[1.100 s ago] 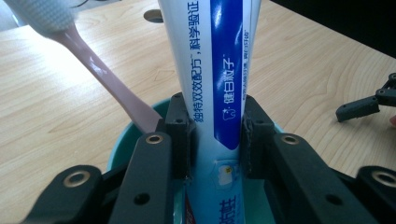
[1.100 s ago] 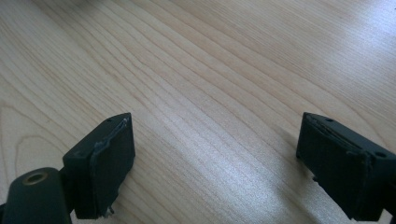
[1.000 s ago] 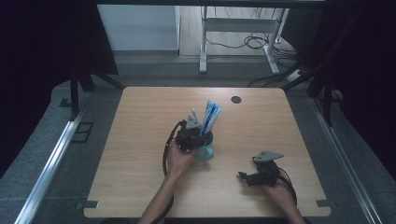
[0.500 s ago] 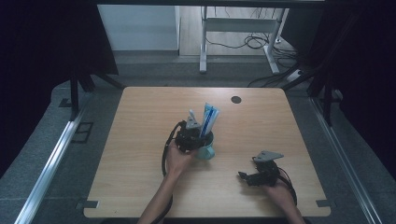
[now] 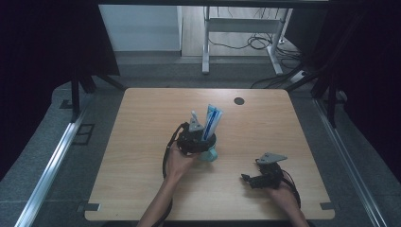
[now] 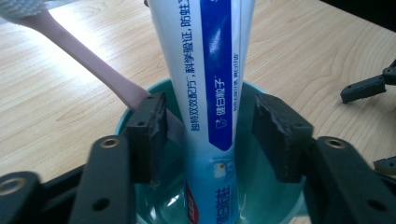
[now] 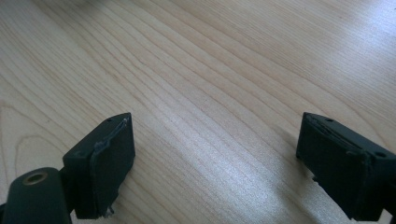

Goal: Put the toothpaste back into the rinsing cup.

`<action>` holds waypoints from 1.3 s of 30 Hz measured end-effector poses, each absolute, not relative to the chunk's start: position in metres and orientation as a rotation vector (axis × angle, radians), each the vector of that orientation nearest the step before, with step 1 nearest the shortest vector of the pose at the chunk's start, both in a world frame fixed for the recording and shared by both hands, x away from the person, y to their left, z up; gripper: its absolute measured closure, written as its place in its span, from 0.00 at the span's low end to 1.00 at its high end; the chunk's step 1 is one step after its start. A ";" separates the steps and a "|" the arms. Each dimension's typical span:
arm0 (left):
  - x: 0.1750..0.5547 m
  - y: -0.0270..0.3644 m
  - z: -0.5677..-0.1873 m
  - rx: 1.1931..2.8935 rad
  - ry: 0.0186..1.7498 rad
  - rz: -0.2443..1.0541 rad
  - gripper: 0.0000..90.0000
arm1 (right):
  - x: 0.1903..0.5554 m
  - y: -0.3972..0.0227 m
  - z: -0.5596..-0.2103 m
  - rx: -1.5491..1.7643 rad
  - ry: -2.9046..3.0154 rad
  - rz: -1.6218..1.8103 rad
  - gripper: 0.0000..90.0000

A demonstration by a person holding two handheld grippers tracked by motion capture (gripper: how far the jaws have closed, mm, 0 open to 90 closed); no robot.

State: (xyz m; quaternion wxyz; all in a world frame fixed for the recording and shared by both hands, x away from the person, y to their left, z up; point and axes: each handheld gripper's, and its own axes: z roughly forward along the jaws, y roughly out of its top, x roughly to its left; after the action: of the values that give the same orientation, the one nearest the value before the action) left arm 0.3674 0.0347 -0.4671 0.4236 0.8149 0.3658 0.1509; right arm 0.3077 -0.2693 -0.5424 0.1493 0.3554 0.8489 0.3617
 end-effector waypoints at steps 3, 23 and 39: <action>0.367 0.034 -0.466 2.044 0.918 0.367 0.40 | 0.308 -0.269 -0.542 1.021 2.440 1.040 0.13; 0.360 0.039 -0.455 2.068 0.900 0.404 0.16 | 0.308 -0.269 -0.542 1.021 2.440 1.041 0.13; 0.353 0.053 -0.451 2.059 0.894 0.373 0.06 | 0.308 -0.269 -0.542 1.020 2.440 1.039 0.13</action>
State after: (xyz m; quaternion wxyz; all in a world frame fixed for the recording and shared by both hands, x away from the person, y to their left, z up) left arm 0.3530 0.0533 -0.4512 0.4199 0.8213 0.3565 0.1488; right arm 0.3077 -0.2693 -0.5423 0.1497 0.3551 0.8490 0.3616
